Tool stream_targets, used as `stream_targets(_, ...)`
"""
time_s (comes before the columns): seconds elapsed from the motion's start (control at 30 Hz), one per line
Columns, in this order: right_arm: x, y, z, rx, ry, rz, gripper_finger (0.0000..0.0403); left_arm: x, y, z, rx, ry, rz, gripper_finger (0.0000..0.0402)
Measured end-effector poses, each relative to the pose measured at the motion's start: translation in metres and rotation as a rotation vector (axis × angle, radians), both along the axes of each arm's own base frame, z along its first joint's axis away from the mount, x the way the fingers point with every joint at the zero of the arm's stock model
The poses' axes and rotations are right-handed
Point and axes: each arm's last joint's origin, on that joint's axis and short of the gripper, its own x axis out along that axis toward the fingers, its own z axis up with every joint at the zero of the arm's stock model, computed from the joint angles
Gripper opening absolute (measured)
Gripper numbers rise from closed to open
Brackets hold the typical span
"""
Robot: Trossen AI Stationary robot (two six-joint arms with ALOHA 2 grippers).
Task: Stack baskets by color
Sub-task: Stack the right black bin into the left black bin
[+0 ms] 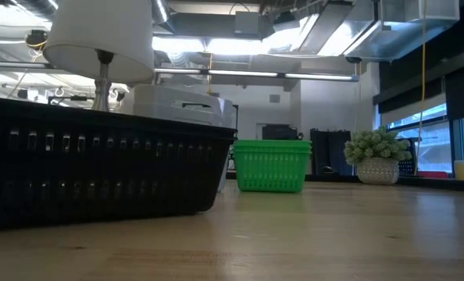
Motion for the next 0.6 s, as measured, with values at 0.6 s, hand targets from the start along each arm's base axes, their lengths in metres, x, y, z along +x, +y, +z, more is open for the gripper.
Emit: stream_targets(0.6, -0.009, -0.005, -0.029, -0.131, 0.17, -0.083, 0.0116, -0.011, 0.006, 0.004, 0.063, -0.011, -0.002, 0.0058)
